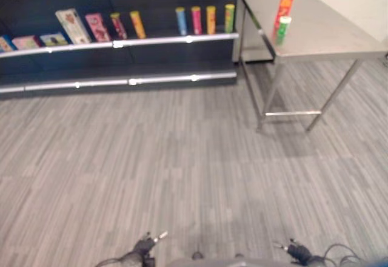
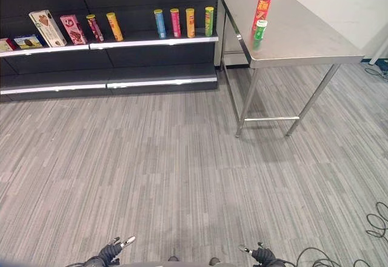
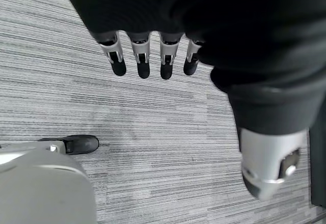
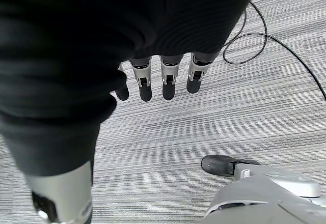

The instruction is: Put the goods on the table back onto the shelves and tidy them up.

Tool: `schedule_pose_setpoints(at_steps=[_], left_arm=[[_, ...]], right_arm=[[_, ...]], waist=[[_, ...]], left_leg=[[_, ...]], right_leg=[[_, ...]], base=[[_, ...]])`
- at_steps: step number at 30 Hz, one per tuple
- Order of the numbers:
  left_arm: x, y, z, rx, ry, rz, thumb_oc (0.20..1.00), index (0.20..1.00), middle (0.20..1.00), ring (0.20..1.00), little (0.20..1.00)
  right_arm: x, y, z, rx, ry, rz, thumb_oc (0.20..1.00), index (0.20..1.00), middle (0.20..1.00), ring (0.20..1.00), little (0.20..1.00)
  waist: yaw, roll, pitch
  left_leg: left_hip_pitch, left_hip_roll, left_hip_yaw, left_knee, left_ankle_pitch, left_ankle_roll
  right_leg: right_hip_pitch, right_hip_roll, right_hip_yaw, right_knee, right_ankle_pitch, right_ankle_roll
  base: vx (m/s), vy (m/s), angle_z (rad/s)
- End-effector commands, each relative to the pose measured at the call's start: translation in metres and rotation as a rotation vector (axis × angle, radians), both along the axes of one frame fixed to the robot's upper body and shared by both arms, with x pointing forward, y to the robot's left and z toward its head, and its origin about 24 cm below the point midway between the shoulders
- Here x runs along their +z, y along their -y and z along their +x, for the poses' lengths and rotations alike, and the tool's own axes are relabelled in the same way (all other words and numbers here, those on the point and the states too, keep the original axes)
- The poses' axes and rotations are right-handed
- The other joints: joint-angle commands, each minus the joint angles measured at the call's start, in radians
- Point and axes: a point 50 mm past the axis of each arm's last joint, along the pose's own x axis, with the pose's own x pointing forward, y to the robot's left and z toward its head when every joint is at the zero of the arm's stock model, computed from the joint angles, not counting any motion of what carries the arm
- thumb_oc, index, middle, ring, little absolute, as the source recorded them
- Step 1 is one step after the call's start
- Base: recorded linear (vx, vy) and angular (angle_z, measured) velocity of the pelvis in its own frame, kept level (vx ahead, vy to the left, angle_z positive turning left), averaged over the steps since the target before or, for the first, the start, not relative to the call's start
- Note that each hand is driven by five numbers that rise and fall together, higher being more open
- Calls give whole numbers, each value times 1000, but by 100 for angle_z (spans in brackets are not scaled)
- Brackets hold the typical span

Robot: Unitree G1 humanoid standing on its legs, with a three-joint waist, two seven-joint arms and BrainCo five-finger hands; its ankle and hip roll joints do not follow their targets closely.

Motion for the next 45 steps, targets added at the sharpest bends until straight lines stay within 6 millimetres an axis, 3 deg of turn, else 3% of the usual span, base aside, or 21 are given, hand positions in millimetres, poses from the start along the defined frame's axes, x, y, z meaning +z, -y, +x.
schedule_pose_setpoints(at_steps=[1, 22, 45], left_arm=[[5, -3, 18, -35, 55, 25, 1000, 1000, 1000, 1000, 1000], [6, 0, 22, -137, 45, 61, 1000, 1000, 1000, 1000, 1000], [5, -1, 20, -123, 36, 56, 1000, 1000, 1000, 1000, 1000]], right_arm=[[6, 7, 14, -4, 60, -31, 1000, 1000, 1000, 1000, 1000], [6, 7, 14, 41, 46, -46, 1000, 1000, 1000, 1000, 1000], [2, 2, 9, 83, 12, -34, 1000, 1000, 1000, 1000, 1000]], waist=[[0, -26, -12], [-1, -37, -11], [4, -40, -8]], left_leg=[[11, 73, 43, 1, -39, -95], [8, 75, 42, 1, -42, -95], [5, 65, 31, 1, -46, -88]], right_leg=[[10, -106, -44, 1, -12, 102], [6, -105, -41, 1, -10, 103], [2, -110, -37, 1, -4, 107]], base=[[0, 0, 0], [0, 0, 0], [2, 4, 0]])
